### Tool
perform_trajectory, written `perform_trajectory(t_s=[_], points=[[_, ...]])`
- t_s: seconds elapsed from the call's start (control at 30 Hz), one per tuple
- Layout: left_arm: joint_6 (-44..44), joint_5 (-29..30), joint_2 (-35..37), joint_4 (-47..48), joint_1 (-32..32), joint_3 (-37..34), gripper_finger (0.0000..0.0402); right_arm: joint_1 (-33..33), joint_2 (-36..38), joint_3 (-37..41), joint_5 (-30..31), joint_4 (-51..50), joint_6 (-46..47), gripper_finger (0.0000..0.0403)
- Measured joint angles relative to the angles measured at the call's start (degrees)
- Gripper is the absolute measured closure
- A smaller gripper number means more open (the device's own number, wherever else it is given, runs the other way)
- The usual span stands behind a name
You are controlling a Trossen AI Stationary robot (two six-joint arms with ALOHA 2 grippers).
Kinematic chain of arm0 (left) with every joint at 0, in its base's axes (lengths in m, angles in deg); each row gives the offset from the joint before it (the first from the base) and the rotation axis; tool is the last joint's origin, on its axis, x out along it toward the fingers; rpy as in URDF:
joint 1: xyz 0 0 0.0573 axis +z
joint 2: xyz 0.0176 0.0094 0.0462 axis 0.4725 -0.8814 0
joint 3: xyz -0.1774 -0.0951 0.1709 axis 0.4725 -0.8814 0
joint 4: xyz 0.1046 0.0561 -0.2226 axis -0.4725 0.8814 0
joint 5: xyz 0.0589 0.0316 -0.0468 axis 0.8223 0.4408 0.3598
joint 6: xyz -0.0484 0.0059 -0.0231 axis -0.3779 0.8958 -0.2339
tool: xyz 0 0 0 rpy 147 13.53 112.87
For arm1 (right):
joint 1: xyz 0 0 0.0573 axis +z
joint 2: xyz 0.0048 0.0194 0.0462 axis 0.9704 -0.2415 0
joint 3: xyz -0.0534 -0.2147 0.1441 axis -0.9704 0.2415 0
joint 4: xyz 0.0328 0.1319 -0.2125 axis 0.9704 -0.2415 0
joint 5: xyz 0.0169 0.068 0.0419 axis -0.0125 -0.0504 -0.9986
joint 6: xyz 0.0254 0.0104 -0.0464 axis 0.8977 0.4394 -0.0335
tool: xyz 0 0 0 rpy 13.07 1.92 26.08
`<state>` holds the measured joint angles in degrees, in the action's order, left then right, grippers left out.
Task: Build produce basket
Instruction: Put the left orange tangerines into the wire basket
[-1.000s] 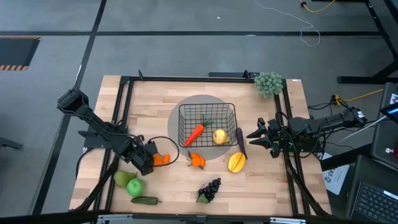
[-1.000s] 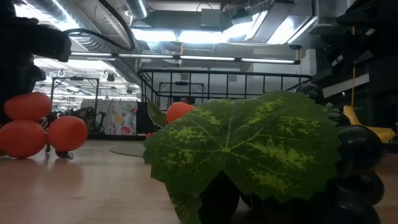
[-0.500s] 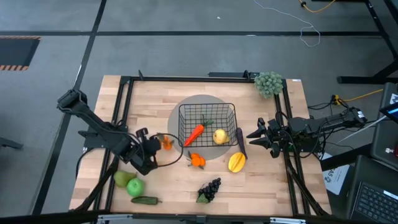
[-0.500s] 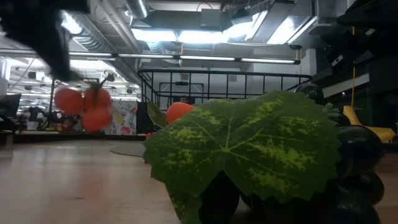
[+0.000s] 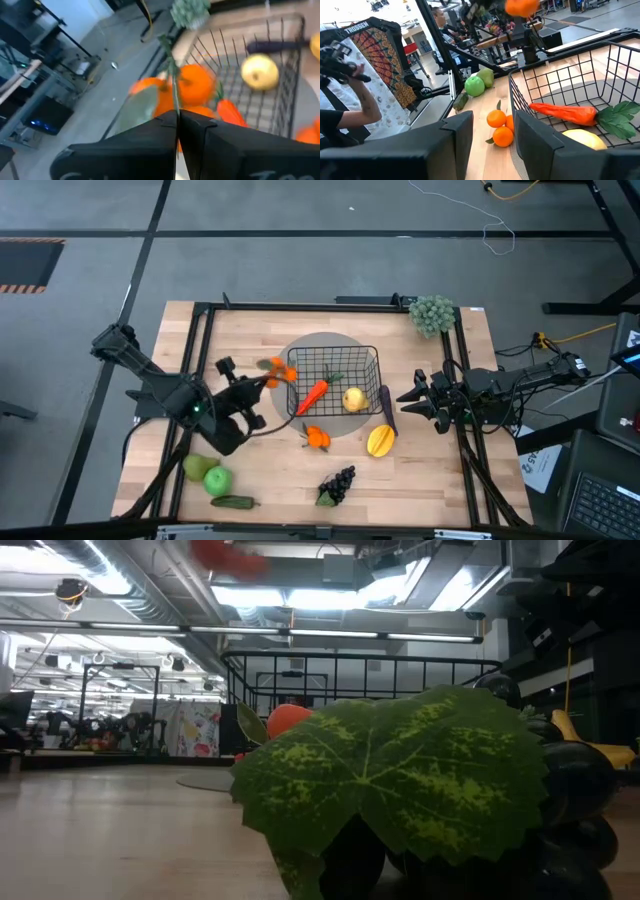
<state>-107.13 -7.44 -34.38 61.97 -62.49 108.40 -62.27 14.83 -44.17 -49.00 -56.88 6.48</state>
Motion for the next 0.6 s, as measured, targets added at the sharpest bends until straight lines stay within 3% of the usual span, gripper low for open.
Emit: perform_trajectory(t_s=[0.17,0.4,0.6], points=[[10.59,0.11,0.02,-9.96,4.83,1.44,0.0401,0.00,-0.02,0.00,0.00,0.00,-0.02,0.0263],[11.03,-2.37,-3.60,-12.24,11.27,1.36,0.0401,-0.02,0.00,0.00,0.02,0.00,-0.70,0.0263],[9.80,-2.69,-9.54,-12.46,13.12,1.38,0.0402,0.00,0.00,-0.01,0.02,0.02,-1.27,0.0263]])
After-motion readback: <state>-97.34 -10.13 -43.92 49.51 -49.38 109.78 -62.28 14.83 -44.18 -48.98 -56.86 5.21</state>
